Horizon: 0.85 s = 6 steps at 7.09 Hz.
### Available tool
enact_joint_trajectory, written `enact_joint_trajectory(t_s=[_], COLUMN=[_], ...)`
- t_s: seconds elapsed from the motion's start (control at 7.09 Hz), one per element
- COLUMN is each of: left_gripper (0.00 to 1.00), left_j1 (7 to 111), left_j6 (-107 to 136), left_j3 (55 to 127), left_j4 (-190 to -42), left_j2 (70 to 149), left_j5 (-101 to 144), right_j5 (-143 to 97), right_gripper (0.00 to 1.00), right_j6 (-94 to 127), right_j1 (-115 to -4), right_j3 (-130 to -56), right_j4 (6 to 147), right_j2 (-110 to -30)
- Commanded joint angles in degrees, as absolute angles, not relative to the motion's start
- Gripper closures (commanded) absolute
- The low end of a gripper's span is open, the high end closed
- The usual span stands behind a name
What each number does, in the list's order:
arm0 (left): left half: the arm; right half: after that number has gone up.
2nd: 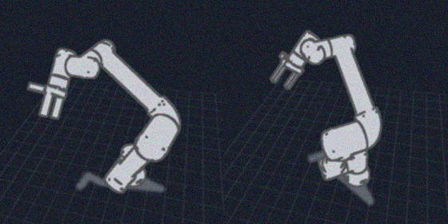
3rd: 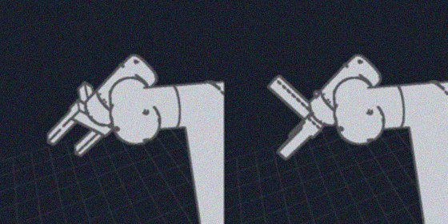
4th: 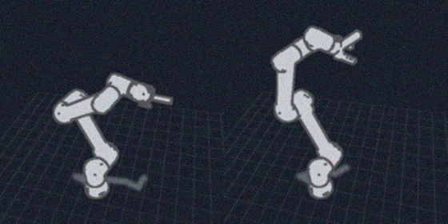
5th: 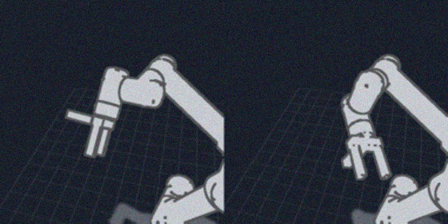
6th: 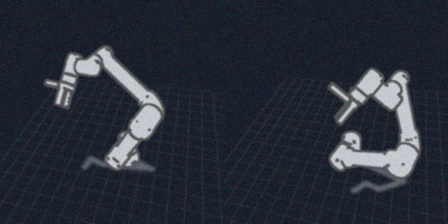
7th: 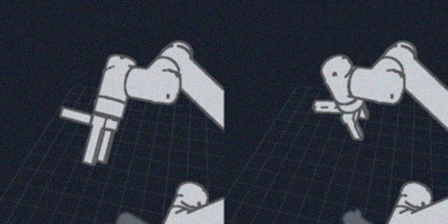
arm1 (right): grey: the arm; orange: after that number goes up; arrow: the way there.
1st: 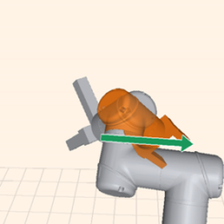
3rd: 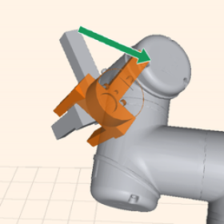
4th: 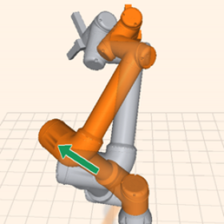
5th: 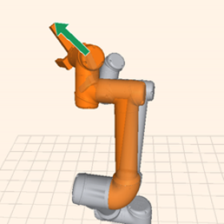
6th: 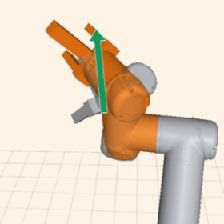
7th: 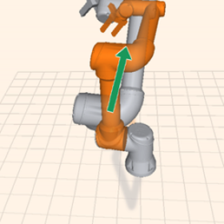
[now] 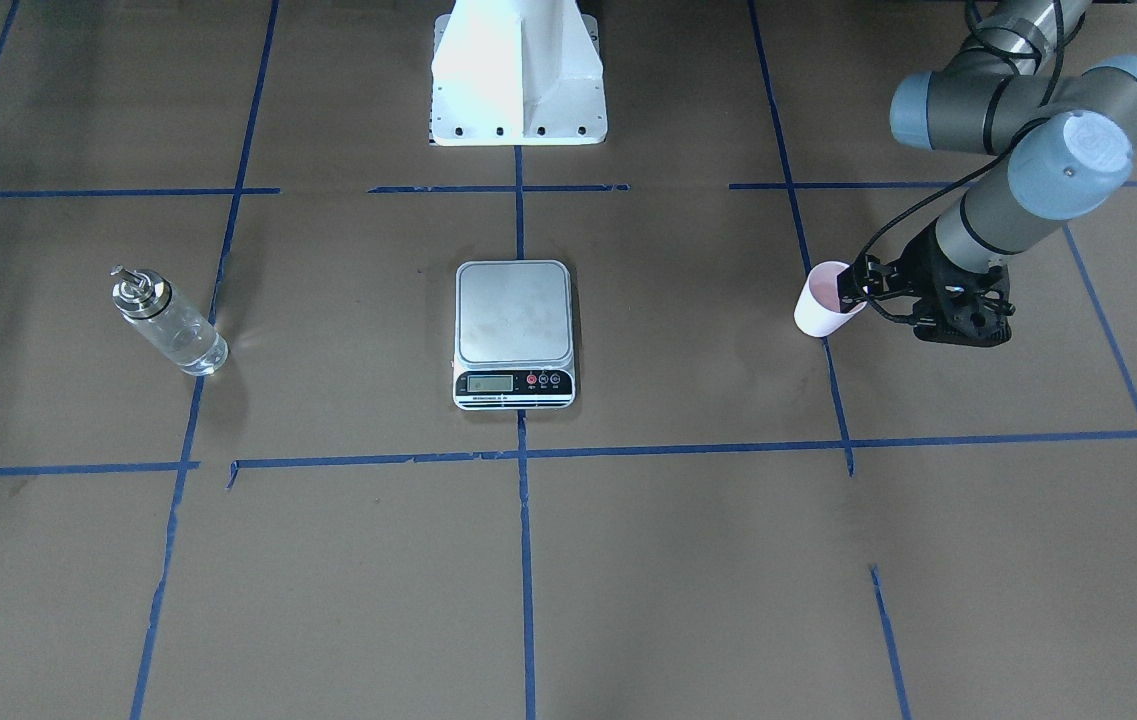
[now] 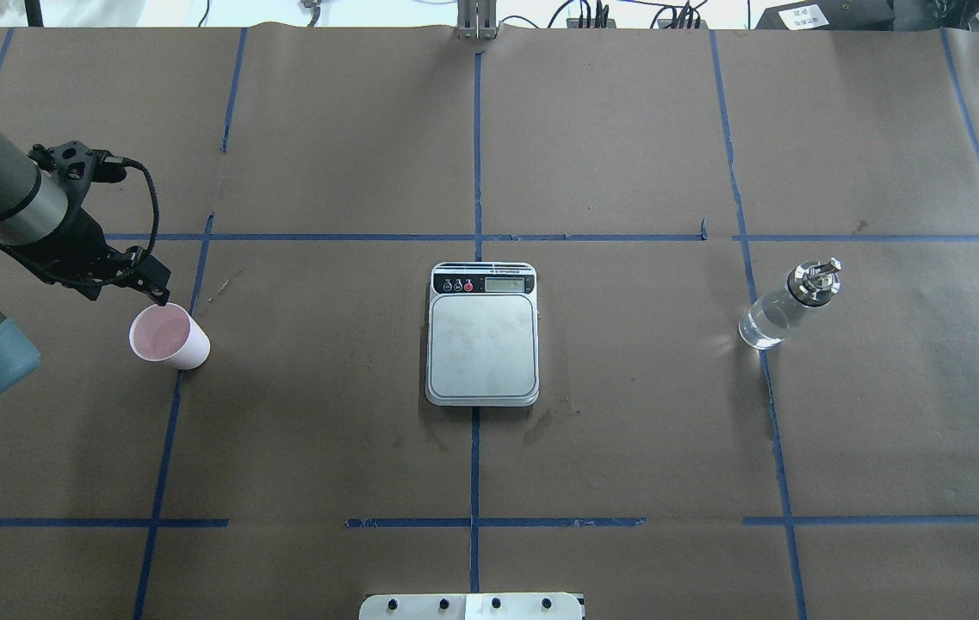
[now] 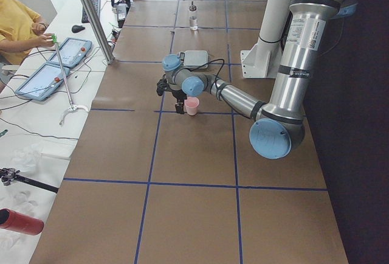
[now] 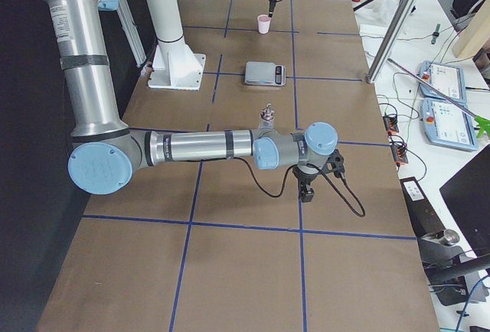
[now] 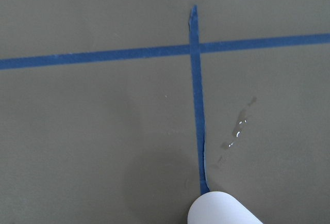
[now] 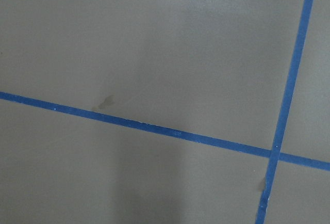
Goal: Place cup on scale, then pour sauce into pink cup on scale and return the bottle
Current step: 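Lower the left gripper to the pink cup and grasp it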
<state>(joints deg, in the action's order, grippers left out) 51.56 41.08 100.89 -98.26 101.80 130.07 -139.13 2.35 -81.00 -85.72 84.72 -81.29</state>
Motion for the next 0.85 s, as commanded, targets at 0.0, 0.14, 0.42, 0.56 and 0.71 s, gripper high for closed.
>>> enact_joint_trajectory(t_s=[0.0, 0.14, 0.42, 0.56, 0.71], left_gripper=[0.02, 0.02, 0.11, 0.14, 0.67], left_j1=[51.3, 51.2, 49.8, 48.2, 48.0], left_j6=[41.2, 41.2, 41.0, 41.0, 41.0], left_j3=[101.2, 101.0, 100.9, 100.7, 100.7], left_j4=[-98.3, -98.3, -98.3, -98.3, -98.3], left_j2=[101.2, 100.8, 100.8, 100.7, 100.7], left_j5=[130.0, 130.0, 130.0, 130.1, 130.3], right_j5=[-139.2, -139.4, -139.4, -139.4, -139.4], right_gripper=[0.0, 0.0, 0.0, 0.0, 0.0], right_j6=[2.3, 2.3, 2.3, 2.3, 2.3], right_j1=[-81.0, -80.9, -80.9, -80.9, -80.7], right_j3=[-85.7, -85.8, -85.8, -85.8, -85.8], right_j4=[84.7, 84.7, 84.7, 84.7, 84.7], right_j2=[-81.6, -81.6, -81.6, -81.6, -81.5])
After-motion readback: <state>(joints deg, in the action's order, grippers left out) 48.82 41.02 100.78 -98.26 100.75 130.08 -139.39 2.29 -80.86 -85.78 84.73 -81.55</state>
